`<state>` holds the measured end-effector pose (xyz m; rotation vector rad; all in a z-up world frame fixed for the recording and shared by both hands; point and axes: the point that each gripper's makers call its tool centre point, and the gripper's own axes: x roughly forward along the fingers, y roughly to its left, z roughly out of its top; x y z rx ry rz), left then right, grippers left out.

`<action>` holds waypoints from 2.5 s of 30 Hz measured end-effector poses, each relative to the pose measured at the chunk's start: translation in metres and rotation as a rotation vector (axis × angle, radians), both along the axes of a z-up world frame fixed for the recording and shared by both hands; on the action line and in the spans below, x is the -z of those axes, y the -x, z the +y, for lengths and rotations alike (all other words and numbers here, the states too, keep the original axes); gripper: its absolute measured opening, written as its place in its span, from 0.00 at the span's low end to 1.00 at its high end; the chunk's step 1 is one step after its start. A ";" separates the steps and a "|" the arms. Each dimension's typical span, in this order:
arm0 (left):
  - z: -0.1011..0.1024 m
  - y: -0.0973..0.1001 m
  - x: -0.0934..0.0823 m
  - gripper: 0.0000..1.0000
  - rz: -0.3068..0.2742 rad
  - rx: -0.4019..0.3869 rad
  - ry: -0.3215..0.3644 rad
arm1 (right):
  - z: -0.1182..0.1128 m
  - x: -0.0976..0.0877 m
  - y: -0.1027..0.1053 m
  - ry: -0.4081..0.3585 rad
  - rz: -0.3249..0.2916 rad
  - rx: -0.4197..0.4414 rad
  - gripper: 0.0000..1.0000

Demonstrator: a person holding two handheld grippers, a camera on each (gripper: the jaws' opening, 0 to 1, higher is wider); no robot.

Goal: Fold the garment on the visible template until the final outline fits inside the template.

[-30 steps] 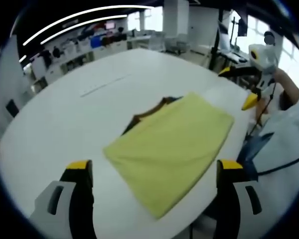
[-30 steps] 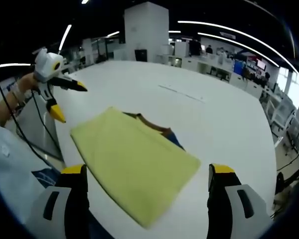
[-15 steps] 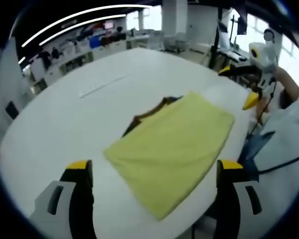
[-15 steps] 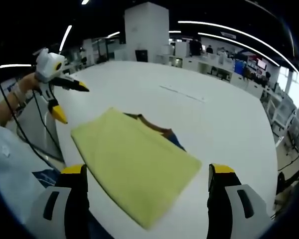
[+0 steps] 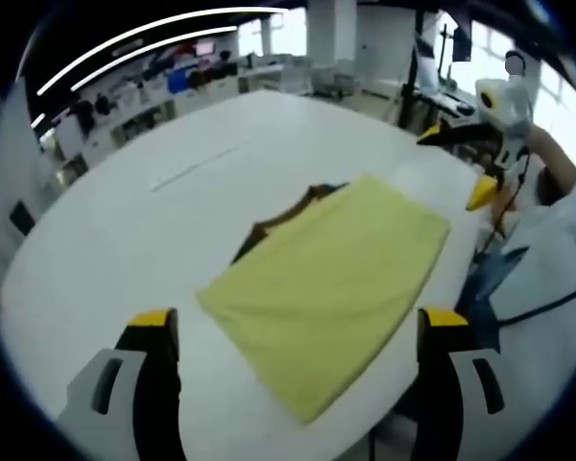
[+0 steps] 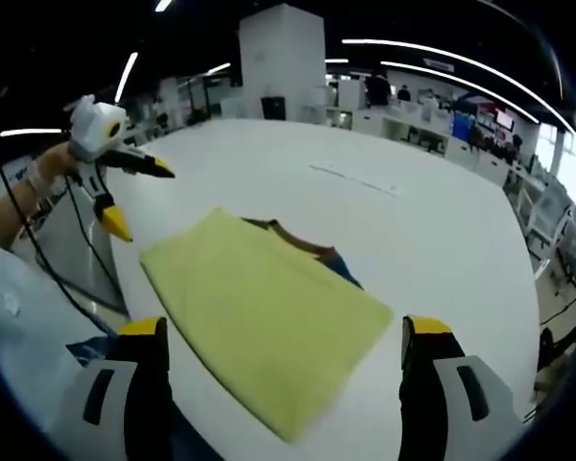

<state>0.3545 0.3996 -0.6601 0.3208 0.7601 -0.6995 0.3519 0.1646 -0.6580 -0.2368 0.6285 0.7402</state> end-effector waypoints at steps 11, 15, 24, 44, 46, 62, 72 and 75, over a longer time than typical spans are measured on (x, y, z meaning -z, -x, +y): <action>-0.008 -0.004 -0.002 0.99 0.002 0.019 -0.019 | -0.005 -0.003 0.001 0.000 -0.010 -0.006 1.00; -0.010 -0.005 -0.003 0.99 -0.004 0.018 -0.020 | -0.006 -0.001 0.003 0.001 -0.005 -0.010 1.00; -0.005 -0.001 -0.001 0.99 0.001 0.001 -0.032 | -0.010 -0.002 0.003 0.009 -0.004 -0.011 1.00; -0.001 0.001 0.000 0.99 0.002 -0.038 -0.037 | -0.017 -0.004 0.005 0.059 -0.029 -0.022 1.00; 0.000 0.000 0.001 0.99 0.003 -0.042 -0.042 | -0.020 -0.008 0.007 0.060 -0.040 -0.020 1.00; -0.005 0.004 0.002 0.99 0.015 -0.027 -0.049 | -0.024 -0.008 0.006 0.031 -0.035 0.012 1.00; -0.001 0.007 0.002 0.99 0.014 -0.037 -0.047 | -0.022 -0.010 0.005 0.027 -0.035 0.006 1.00; 0.000 0.006 0.001 0.99 0.007 -0.044 -0.048 | -0.020 -0.010 0.004 0.027 -0.034 -0.002 1.00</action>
